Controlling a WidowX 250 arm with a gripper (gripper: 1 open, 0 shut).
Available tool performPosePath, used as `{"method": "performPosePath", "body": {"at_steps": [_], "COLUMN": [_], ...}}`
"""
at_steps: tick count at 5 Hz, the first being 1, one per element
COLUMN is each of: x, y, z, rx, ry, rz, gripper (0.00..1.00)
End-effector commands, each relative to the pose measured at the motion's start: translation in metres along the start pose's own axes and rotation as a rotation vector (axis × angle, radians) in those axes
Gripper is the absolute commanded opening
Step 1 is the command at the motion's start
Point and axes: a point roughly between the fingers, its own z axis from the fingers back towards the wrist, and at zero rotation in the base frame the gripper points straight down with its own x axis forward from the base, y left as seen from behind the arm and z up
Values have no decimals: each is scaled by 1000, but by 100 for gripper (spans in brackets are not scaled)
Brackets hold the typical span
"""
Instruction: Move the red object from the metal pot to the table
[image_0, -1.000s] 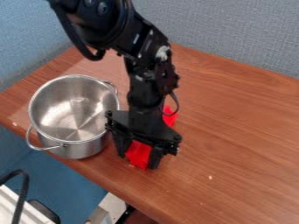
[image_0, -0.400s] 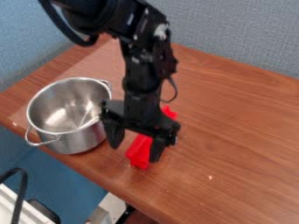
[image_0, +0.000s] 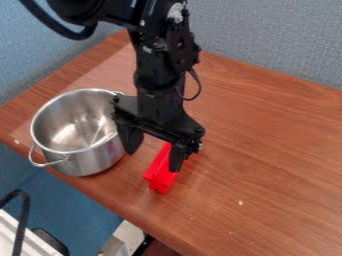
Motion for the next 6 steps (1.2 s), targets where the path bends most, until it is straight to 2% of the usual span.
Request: {"method": "performPosePath", "body": {"at_steps": [1, 4, 6], "x": [4, -5, 4], "y": [7, 11, 31], "z": [4, -8, -28], "rx": [-4, 5, 12], "ry": [-22, -4, 20], "rz": [25, 75, 77], "gripper": [100, 100, 100]}}
